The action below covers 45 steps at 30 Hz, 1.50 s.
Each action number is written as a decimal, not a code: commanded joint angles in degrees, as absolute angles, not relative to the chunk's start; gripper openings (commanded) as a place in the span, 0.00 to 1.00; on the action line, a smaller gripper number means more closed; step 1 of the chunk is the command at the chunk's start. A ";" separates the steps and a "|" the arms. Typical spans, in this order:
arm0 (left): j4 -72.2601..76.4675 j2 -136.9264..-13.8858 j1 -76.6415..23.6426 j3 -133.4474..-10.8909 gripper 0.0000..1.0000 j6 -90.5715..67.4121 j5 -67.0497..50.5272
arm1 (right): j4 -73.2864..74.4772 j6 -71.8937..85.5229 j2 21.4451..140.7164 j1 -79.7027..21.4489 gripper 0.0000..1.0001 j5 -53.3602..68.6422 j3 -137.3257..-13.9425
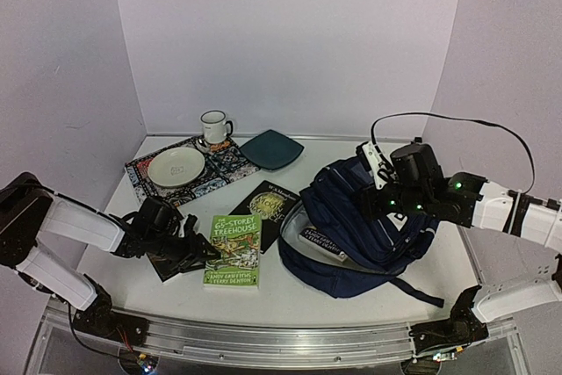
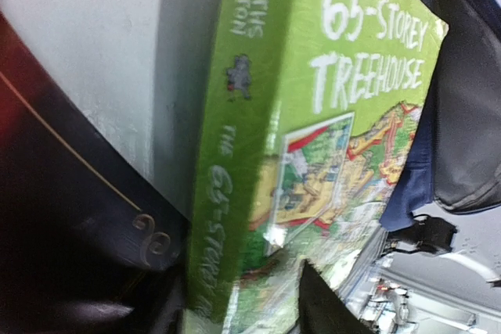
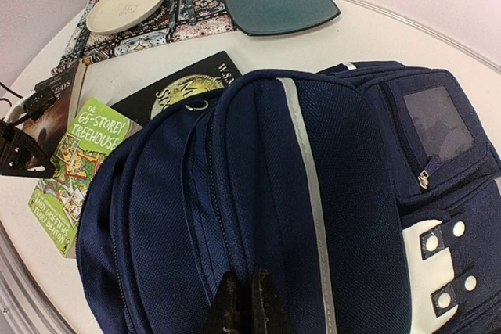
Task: Pack the student bag
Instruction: Pick up the book at the center of the board, then adjust the book.
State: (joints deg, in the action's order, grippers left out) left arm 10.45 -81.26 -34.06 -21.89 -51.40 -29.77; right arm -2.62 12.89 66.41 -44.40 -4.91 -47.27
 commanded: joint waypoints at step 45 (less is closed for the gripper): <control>9.67 -64.69 -36.18 -44.17 0.00 -49.29 -34.97 | -18.50 33.13 73.50 -44.12 0.98 17.96 -52.56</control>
State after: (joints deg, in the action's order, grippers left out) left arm 3.92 -64.26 -34.52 -38.05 -51.87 -32.38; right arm -10.37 28.00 71.40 -44.29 11.59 -49.06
